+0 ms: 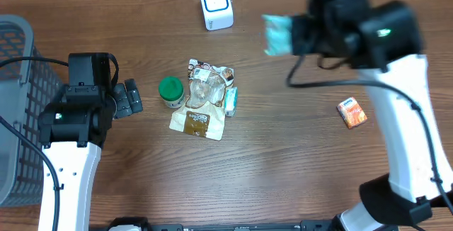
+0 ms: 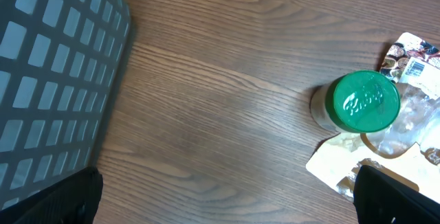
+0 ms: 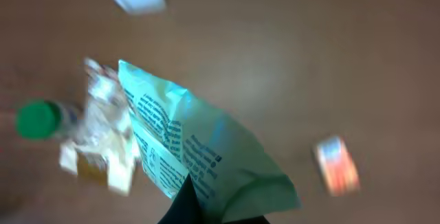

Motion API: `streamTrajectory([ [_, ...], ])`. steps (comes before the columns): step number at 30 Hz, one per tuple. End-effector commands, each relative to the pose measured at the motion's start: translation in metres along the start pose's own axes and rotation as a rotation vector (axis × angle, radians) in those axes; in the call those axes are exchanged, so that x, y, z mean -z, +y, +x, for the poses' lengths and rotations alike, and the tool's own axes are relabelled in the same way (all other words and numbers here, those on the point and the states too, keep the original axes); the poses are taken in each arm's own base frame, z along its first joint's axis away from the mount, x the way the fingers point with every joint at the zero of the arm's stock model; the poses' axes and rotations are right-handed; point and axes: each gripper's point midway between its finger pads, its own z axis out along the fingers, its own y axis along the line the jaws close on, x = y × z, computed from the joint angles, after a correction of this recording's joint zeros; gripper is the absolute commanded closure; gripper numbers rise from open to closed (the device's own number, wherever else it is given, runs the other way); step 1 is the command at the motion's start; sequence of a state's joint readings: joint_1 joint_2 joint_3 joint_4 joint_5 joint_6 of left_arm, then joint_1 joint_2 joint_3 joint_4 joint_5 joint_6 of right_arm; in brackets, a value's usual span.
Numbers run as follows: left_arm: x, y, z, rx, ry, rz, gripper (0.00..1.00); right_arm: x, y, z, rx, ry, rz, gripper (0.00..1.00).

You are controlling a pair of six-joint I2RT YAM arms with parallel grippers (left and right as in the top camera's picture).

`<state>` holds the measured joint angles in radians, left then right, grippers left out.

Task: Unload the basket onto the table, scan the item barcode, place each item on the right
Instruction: 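Carry the green pack right toward the tissue pack, then lower the green pack beside the tissue pack and release it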

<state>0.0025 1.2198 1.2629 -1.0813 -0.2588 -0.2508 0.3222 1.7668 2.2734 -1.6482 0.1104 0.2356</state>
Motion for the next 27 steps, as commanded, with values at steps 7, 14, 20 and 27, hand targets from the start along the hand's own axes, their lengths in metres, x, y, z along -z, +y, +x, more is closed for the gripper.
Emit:
streamTrajectory([
  [7, 0.000, 0.003, -0.001, -0.016, -0.003, -0.012, 0.00, -0.059, -0.088, 0.034, -0.357, 0.245, 0.091, 0.96],
  [14, 0.000, 0.003, -0.001, -0.016, -0.003, -0.012, 0.00, -0.130, -0.141, 0.065, -0.537, 0.312, 0.160, 0.96],
  [20, 0.000, 0.003, -0.001, -0.016, -0.003, -0.012, 0.00, -0.175, -0.162, 0.093, -0.603, 0.329, 0.184, 0.96],
  [27, 0.000, 0.003, -0.001, -0.016, -0.003, -0.012, 0.01, -0.197, -0.182, 0.108, -0.675, 0.304, 0.233, 0.63],
])
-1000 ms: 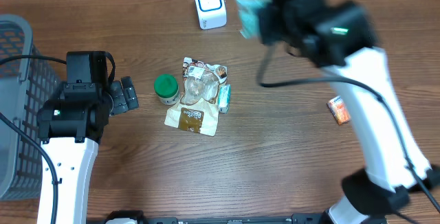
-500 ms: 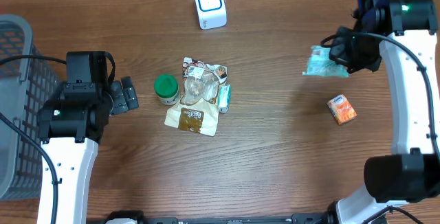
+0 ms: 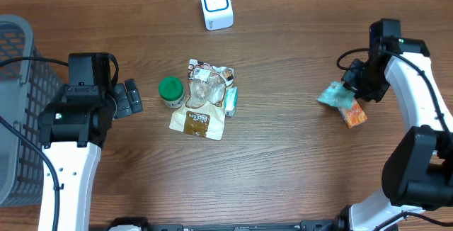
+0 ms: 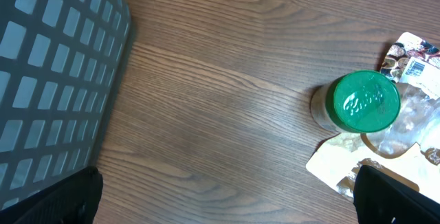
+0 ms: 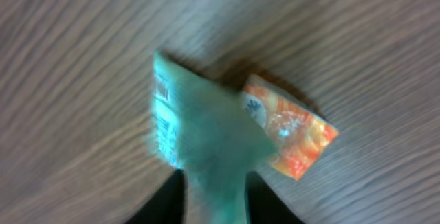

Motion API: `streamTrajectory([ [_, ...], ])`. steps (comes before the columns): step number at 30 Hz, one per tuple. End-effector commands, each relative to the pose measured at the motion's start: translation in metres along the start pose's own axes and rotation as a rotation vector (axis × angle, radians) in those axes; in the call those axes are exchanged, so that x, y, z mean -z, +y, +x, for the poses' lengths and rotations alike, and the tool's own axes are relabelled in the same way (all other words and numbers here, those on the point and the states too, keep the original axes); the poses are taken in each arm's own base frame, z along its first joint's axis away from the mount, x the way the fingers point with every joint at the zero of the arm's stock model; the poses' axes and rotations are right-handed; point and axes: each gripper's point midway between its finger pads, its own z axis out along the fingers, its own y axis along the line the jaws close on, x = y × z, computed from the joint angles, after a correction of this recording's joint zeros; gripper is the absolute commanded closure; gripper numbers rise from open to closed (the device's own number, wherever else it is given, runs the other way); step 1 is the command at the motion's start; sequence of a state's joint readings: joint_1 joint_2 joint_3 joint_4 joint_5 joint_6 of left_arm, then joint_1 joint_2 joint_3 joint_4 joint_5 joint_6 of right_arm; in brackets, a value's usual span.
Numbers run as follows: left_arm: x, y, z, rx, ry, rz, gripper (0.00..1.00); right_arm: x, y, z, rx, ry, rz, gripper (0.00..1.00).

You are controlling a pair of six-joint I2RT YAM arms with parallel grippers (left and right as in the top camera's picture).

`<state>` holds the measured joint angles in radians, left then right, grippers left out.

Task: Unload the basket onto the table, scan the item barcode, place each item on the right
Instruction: 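Lower the green pack beside the tissue pack and release it, then move the right gripper left to the small green item by the jar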

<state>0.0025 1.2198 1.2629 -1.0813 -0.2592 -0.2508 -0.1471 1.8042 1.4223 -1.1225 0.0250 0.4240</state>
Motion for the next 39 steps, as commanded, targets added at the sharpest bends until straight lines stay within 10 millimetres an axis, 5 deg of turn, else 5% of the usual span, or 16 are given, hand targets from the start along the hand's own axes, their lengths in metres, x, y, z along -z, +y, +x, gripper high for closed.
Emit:
streamTrajectory([
  [1, 0.000, 0.003, -0.001, -0.016, -0.003, -0.012, 0.00, 0.000, -0.013, -0.007, -0.079, -0.028, 0.023, 0.61],
  [7, 0.000, 0.003, -0.001, -0.016, -0.003, -0.012, 0.00, 0.015, -0.012, 0.008, -0.096, 0.072, -0.020, 0.58],
  [12, 0.000, 0.003, -0.001, -0.016, -0.003, -0.011, 0.01, 0.066, 0.006, 0.012, 0.008, 0.081, -0.039, 0.60],
  [15, 0.000, 0.003, -0.001, -0.016, -0.003, -0.011, 0.00, 0.094, 0.041, 0.021, 0.124, 0.076, -0.136, 0.59],
  [19, 0.000, 0.003, -0.001, -0.016, -0.003, -0.011, 0.00, 0.109, 0.102, 0.048, 0.291, 0.097, -0.311, 0.58],
  [30, 0.000, 0.003, -0.001, -0.016, -0.003, -0.011, 0.00, 0.066, 0.224, 0.156, 0.611, 0.066, -0.456, 0.62],
  [37, 0.000, 0.003, -0.001, -0.016, -0.003, -0.011, 0.00, 0.033, 0.263, 0.217, 0.702, 0.039, -0.566, 0.94],
  [39, 0.000, 0.003, -0.001, -0.016, -0.003, -0.011, 0.00, 0.027, 0.269, 0.224, 0.682, 0.032, -0.587, 0.96],
])
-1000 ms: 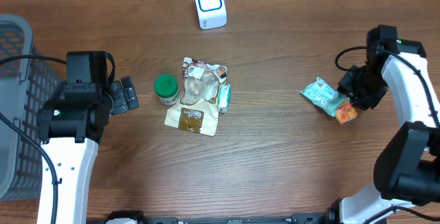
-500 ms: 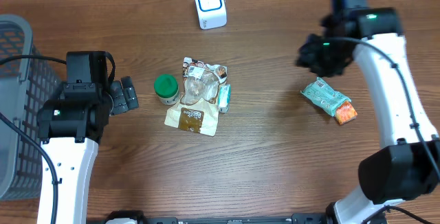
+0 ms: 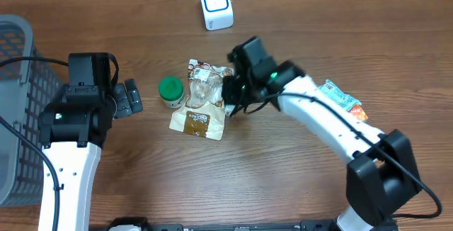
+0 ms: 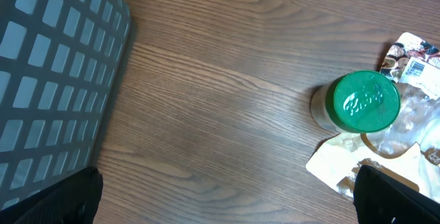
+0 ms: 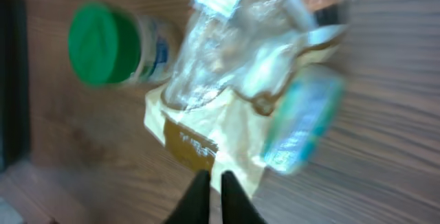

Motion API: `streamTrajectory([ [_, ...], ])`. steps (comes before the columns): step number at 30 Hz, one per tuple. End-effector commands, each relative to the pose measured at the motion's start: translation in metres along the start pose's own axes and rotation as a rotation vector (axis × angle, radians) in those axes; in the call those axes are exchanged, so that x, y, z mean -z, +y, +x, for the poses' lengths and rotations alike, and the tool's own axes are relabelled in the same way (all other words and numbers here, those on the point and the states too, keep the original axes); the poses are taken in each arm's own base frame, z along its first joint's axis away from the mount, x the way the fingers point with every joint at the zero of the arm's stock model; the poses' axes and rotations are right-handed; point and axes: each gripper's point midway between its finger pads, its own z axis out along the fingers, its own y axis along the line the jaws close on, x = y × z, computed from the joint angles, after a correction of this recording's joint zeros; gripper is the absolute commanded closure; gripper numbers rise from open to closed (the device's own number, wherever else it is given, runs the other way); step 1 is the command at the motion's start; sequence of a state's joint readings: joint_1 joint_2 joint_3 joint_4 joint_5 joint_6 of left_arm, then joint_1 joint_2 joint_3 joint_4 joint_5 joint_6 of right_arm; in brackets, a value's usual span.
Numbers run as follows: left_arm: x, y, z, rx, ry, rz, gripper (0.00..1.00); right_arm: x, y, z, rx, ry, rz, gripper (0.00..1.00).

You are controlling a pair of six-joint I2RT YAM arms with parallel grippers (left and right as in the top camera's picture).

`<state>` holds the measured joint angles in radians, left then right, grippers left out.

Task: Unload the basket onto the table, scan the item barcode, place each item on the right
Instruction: 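Move the right gripper left to the small green item by the jar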

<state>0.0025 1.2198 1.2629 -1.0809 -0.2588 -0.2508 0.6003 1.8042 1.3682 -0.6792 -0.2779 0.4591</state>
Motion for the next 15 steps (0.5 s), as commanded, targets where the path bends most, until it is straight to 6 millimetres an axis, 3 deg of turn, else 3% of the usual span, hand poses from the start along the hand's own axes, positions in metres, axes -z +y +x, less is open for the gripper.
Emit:
streamTrajectory([
  [1, 0.000, 0.003, -0.001, -0.016, -0.003, -0.012, 0.00, -0.009, 0.001, 0.005, -0.054, -0.014, -0.011, 0.96],
  [8, 0.000, 0.003, -0.001, -0.016, -0.003, -0.012, 0.00, -0.031, -0.007, 0.008, -0.075, -0.007, -0.005, 0.96],
  [11, 0.000, 0.003, -0.001, -0.016, -0.002, -0.012, 0.00, -0.039, -0.027, 0.006, -0.090, -0.017, 0.072, 0.96],
  [15, 0.000, 0.003, -0.001, -0.016, -0.003, -0.012, 0.00, -0.033, -0.053, -0.003, -0.134, -0.036, 0.136, 0.96],
])
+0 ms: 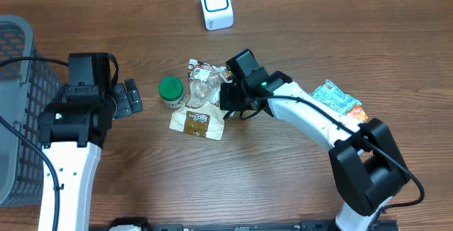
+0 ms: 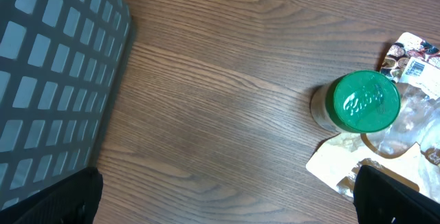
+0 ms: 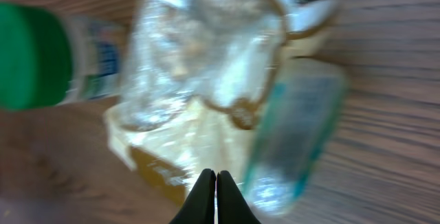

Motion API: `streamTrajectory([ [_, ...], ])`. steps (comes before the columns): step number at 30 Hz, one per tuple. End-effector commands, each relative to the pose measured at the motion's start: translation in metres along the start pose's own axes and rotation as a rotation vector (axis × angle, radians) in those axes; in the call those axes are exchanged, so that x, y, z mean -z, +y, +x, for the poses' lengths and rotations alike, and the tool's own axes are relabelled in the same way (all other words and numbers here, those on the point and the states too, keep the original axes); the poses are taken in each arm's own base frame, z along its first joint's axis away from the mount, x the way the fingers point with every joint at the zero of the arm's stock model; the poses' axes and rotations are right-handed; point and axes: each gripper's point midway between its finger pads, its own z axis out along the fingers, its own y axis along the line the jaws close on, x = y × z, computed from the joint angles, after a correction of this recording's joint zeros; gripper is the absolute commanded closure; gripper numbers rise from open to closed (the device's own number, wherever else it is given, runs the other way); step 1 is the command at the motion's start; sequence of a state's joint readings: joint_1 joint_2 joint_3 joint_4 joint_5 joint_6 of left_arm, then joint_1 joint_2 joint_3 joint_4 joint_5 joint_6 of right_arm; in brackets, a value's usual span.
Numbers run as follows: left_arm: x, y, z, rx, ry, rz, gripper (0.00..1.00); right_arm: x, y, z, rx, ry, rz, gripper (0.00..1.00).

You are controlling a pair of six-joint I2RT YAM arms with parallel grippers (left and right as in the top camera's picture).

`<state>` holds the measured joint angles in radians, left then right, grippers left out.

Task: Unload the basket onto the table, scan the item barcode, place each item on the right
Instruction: 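Move the right gripper left to the small green item by the jar, then lower the right gripper and grasp the small green wrapped item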

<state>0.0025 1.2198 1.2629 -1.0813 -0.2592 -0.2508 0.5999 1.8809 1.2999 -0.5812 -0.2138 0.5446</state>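
Note:
The white and blue scanner (image 1: 216, 4) stands at the table's back edge. A teal bag (image 1: 333, 95) lies at the right, partly on an orange packet (image 1: 356, 112). My right gripper (image 1: 228, 105) (image 3: 216, 181) is shut and empty, low over a pile in the middle. That pile is a clear and brown snack bag (image 1: 200, 102) (image 3: 199, 73) with a small teal packet (image 3: 295, 135) at its right. A green-lidded jar (image 1: 170, 91) (image 2: 364, 102) stands just left of the pile. My left gripper (image 1: 132, 98) (image 2: 227, 184) is open, left of the jar.
A grey mesh basket (image 1: 15, 110) (image 2: 48, 80) fills the left edge of the table. Bare wooden tabletop (image 1: 283, 174) lies in front of the pile and between the pile and the teal bag.
My right gripper has come closer down onto the pile beside the small teal packet. Its fingers, a narrow gap apart before, now touch. The left arm and all items are unchanged.
My right gripper held the teal bag up near the scanner. It was then at the right with the bag down by the orange packet. Later the bag lay there alone and the gripper was over the middle pile, where it is now lower and shut.

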Motion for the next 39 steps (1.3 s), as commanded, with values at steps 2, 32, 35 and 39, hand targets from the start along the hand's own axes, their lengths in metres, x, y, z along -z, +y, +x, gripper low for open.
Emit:
streamTrajectory([
  [2, 0.000, 0.003, -0.001, -0.016, -0.003, -0.012, 0.00, 0.006, -0.036, -0.018, -0.064, -0.041, 0.074, 0.96],
  [32, 0.000, 0.003, -0.001, -0.016, -0.003, -0.012, 0.01, -0.018, -0.036, 0.000, 0.054, 0.089, 0.039, 0.96],
  [35, 0.000, 0.003, -0.001, -0.016, -0.003, -0.011, 0.01, -0.010, -0.050, 0.000, 0.014, 0.119, 0.069, 0.96],
  [39, 0.000, 0.003, -0.001, -0.016, -0.003, -0.011, 0.00, 0.005, -0.071, -0.004, -0.050, 0.147, 0.105, 0.96],
])
